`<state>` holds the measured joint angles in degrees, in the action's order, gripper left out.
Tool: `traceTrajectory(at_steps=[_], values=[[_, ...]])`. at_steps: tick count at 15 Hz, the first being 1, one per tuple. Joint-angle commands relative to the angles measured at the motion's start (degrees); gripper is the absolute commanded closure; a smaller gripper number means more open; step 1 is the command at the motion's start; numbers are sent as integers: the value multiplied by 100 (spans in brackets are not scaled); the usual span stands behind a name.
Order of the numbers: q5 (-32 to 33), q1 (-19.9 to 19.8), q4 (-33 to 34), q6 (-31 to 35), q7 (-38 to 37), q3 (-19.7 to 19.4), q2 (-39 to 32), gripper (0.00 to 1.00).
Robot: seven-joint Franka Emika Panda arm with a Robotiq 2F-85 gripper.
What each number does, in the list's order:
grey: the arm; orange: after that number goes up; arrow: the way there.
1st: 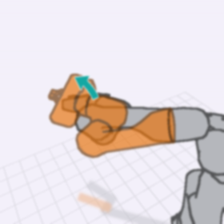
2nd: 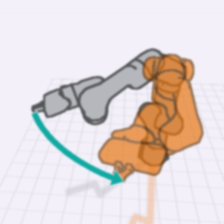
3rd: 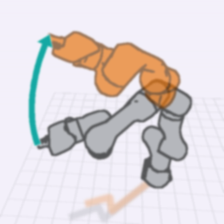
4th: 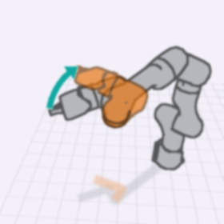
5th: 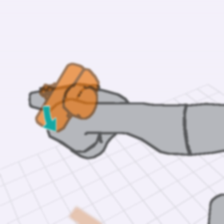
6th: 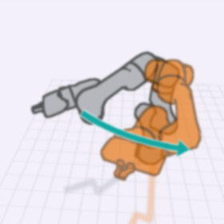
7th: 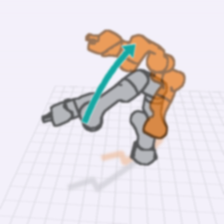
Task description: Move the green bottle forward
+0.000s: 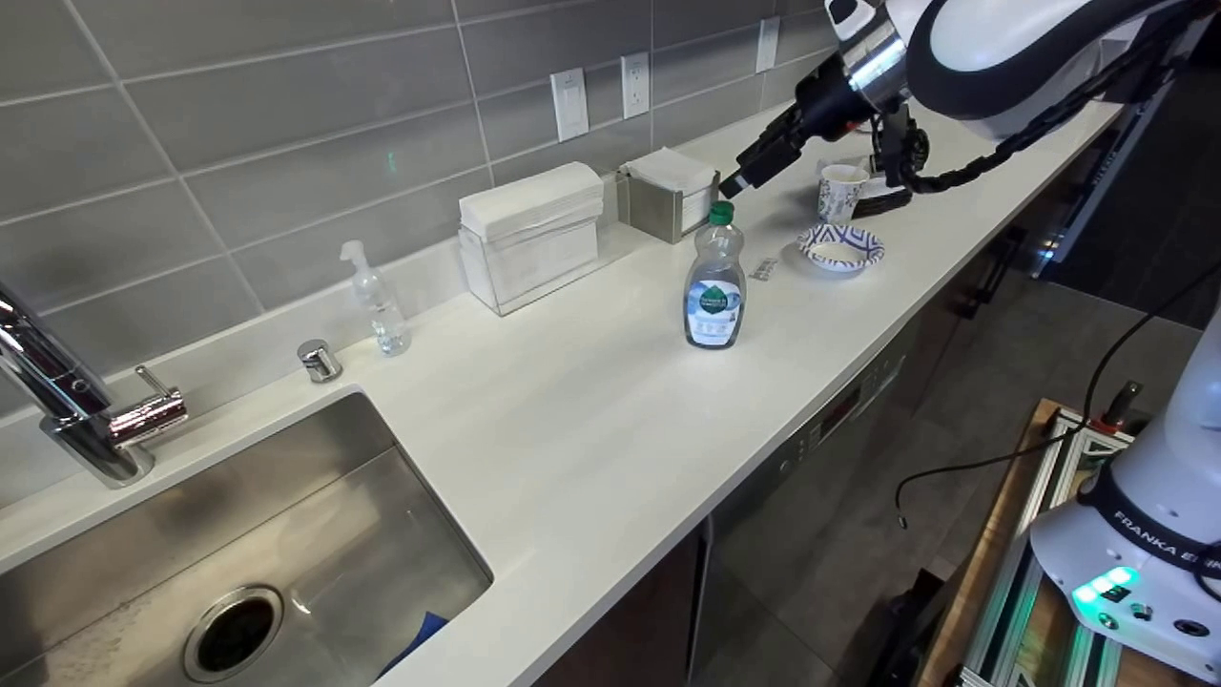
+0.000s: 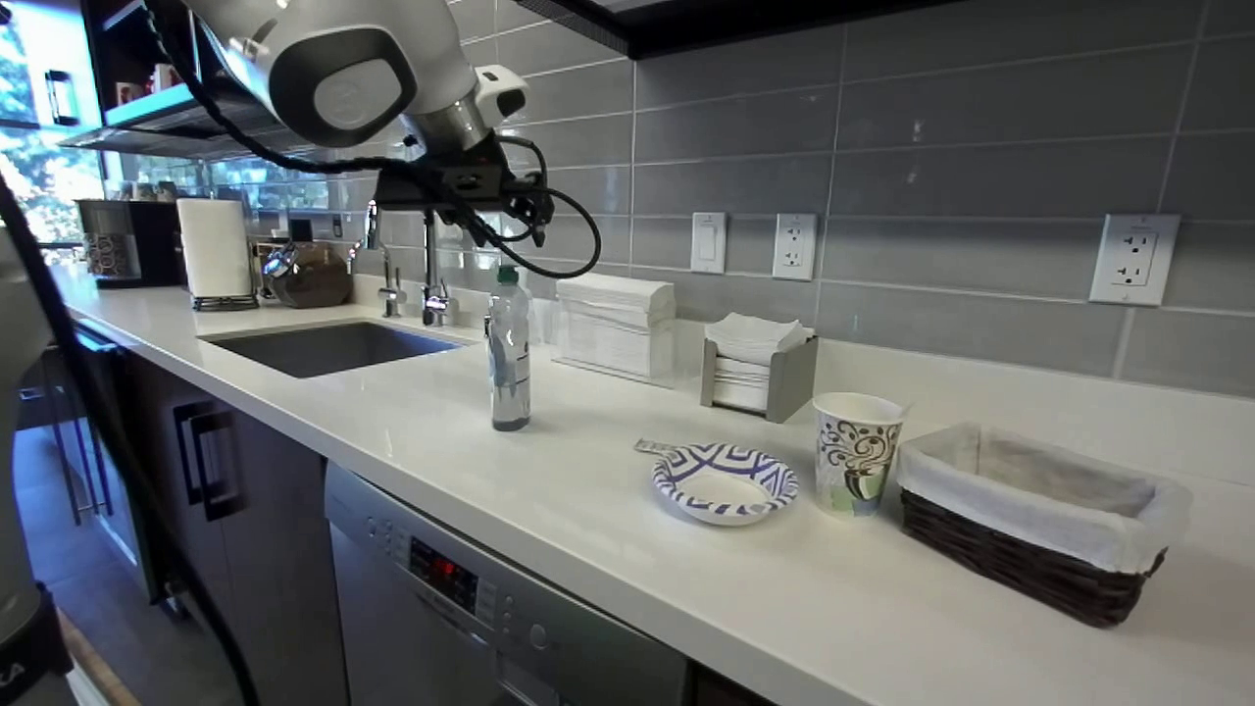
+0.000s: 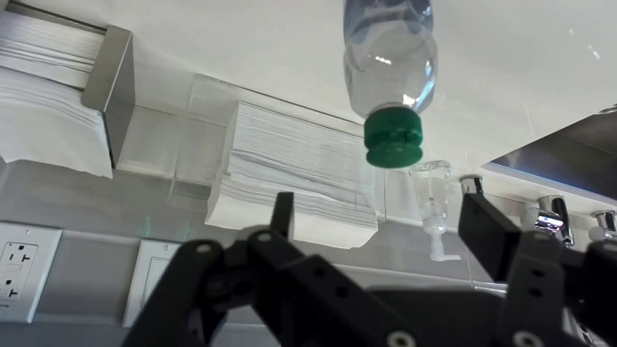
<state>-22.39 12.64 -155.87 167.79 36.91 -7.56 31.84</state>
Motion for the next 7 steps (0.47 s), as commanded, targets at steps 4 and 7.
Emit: traceTrajectory(at_steps=[4, 7], values=[[926, -198, 268, -1630, -1327, 24, 453, 0], [961, -185, 304, -1732, -1410, 9, 553, 0]])
